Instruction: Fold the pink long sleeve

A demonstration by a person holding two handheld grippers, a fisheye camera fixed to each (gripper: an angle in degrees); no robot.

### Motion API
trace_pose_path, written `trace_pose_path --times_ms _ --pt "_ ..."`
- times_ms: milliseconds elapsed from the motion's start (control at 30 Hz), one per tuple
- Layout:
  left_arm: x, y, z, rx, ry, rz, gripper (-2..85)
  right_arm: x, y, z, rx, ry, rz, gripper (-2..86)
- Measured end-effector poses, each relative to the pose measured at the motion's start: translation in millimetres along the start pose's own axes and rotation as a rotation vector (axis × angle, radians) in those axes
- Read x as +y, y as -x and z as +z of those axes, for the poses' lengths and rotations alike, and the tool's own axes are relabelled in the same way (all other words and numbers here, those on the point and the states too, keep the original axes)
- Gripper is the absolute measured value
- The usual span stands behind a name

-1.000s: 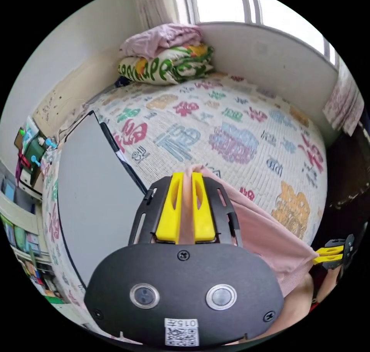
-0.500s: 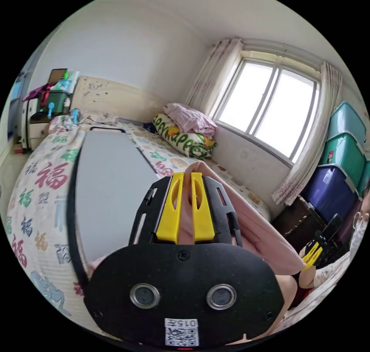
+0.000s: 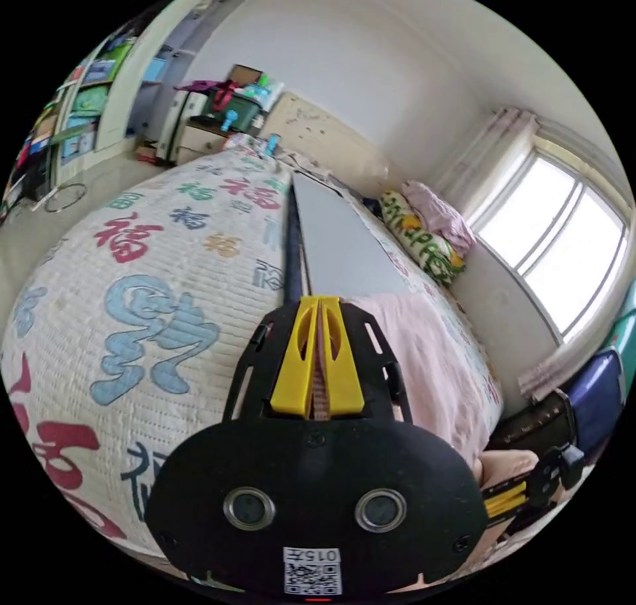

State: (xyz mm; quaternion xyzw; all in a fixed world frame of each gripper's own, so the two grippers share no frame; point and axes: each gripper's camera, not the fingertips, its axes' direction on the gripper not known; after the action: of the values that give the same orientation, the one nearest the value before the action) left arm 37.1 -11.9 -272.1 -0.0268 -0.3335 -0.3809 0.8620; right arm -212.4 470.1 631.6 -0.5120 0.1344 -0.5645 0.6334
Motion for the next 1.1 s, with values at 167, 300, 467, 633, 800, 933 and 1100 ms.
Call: trace_pose_path --times_ms 167,300,467,633,800,933,1100 --pt "-27.2 -69.7 -1.2 0.341 0.114 -0.105 11.8 -14.4 -23.9 -8.1 -0.110 -0.067 0.090 1.0" --pt "-39.3 -157.4 3.4 0.293 0.153 -0.029 12.9 -26.5 -34.5 -10.2 -0.142 -0.075 0.109 1.1" --pt "-71.5 -257.5 -1.3 0.143 0.249 0.047 2.0 -41.1 -45.9 -18.9 -0.153 -0.092 0.104 1.4" --pt "-96.2 -310.8 -23.3 0.096 0.242 0.029 0.6 -56.7 -67.4 -34.2 -0.209 -0.148 0.104 1.7" --pt "-98.9 -365.0 -19.0 0.013 0.293 0.067 0.4 -84.6 -85.7 -19.0 -0.190 -0.003 0.082 2.7" --pt "-105.1 -399.2 -32.6 -0.009 0.306 0.086 0.4 -99.9 -92.4 -20.9 -0.126 0.067 0.035 4.6" --pt "-133.7 -401.4 -89.0 0.075 0.275 0.003 3.0 -101.3 -106.6 -60.7 -0.192 0.033 0.008 5.6"
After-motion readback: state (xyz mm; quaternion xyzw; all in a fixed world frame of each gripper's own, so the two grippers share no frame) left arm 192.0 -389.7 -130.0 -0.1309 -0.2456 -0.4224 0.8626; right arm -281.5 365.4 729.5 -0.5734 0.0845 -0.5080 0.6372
